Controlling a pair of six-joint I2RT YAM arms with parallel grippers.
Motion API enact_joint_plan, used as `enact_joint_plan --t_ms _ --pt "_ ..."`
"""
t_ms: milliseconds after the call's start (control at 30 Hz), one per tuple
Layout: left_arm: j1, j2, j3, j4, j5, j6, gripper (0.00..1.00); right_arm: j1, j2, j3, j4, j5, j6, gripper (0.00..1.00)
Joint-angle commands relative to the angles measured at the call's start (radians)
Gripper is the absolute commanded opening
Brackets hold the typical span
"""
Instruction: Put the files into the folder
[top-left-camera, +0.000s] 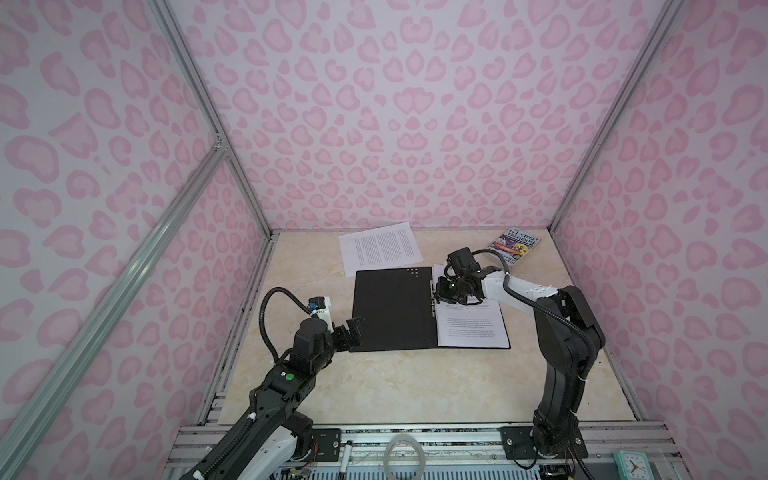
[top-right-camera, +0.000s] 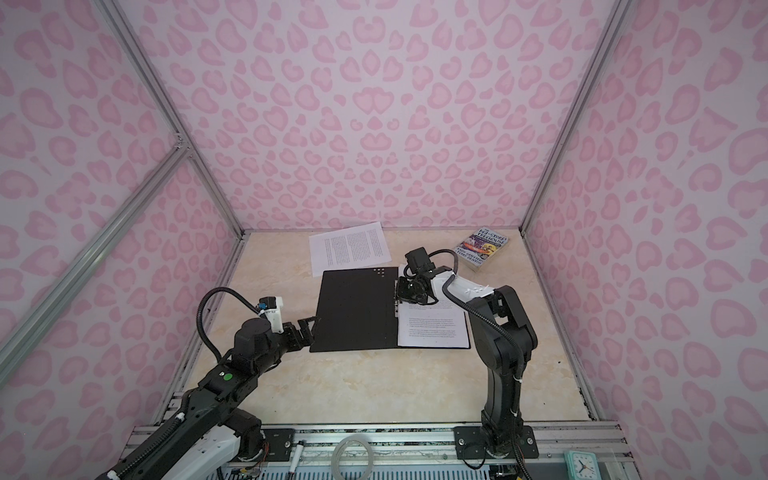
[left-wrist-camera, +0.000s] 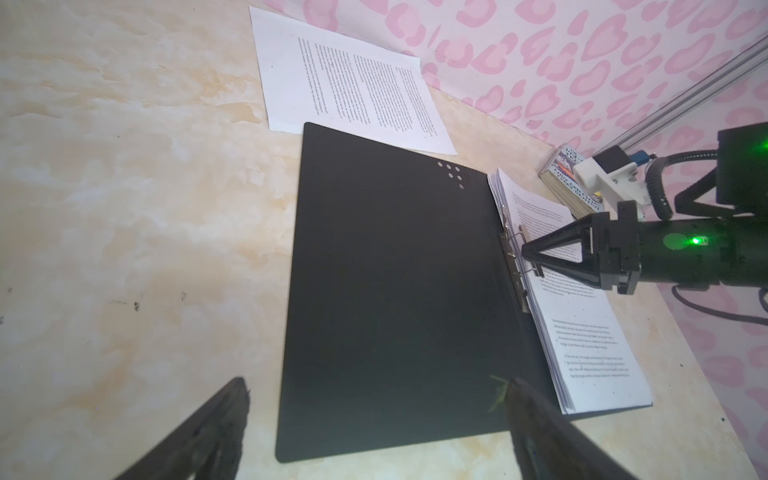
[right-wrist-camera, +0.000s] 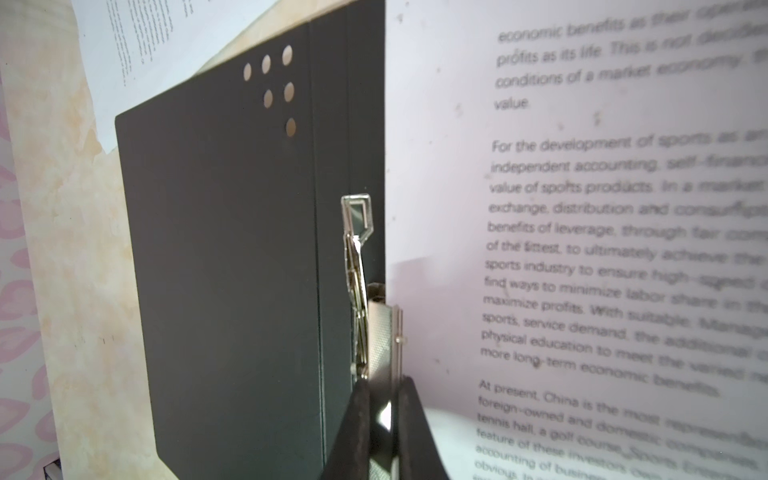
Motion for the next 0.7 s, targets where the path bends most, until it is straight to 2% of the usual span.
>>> enact_joint_plan --t_ms 0,233,400,500,667 --pt "0.0 0.019 0.011 0.042 -0.02 -0.014 0.97 0.011 -0.041 -0.072 0.074 -0.015 0.016 0.04" --pt "0.009 0.097 0.036 0.052 -0.031 -0.045 0.97 0.017 -0.101 -0.204 0.134 -0.024 0.027 0.04" --pt "0.019 0.181 0.082 0.059 0.007 -0.079 0.97 0.017 -0.108 -0.236 0.147 -0.026 0.019 0.05" --pt "0.023 0.22 0.115 0.051 0.024 -0.102 0.97 0.018 -0.102 -0.242 0.158 -0.029 0.015 0.09" --pt "0.039 0.269 0.177 0.039 0.04 -0.145 0.97 0.017 -0.096 -0.252 0.189 -0.043 0.013 0.22"
